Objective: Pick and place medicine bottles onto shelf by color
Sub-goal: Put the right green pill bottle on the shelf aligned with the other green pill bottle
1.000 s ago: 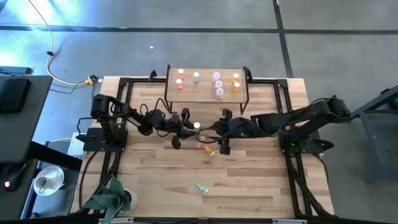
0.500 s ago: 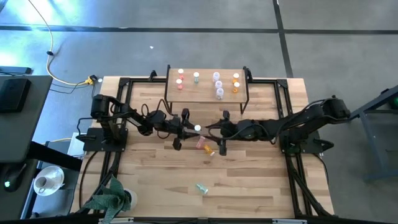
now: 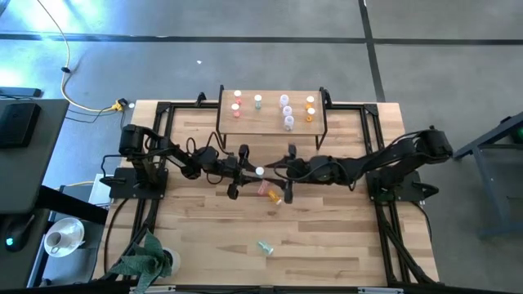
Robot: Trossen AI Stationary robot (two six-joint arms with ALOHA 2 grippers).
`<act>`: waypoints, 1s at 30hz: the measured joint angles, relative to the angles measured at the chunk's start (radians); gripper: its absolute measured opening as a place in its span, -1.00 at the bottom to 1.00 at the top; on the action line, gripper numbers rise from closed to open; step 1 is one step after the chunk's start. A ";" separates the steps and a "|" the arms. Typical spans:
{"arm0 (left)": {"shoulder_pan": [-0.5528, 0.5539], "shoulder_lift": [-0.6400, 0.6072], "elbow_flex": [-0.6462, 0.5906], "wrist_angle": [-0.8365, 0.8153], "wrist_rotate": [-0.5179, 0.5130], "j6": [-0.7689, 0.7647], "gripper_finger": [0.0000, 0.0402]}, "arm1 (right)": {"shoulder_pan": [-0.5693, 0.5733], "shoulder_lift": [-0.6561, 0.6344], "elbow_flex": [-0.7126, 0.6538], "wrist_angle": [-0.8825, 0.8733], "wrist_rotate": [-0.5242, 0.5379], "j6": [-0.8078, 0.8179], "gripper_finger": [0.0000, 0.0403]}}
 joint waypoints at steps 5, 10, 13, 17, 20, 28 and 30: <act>0.000 0.000 0.000 -0.005 0.000 0.000 -0.56 | -0.018 0.025 0.000 0.039 0.000 0.006 -0.10; 0.003 0.000 0.000 -0.005 0.000 0.000 -0.56 | -0.025 0.026 0.002 0.050 -0.018 0.033 -0.10; 0.002 0.000 0.000 -0.005 -0.013 0.000 -0.56 | -0.025 0.030 0.002 0.063 -0.028 0.035 -0.10; 0.002 0.000 0.000 -0.005 -0.031 0.000 -0.56 | -0.025 0.078 0.004 0.134 -0.028 0.050 -0.10; 0.002 0.000 0.000 -0.006 -0.034 0.000 -0.56 | -0.033 0.110 0.025 0.129 -0.031 0.050 -0.10; 0.002 0.000 0.000 -0.024 -0.034 0.000 -0.56 | -0.029 0.124 0.094 0.017 -0.028 0.041 -0.21; 0.002 0.000 0.000 -0.028 -0.034 0.000 -0.56 | -0.029 0.124 0.095 0.002 -0.027 0.051 -0.28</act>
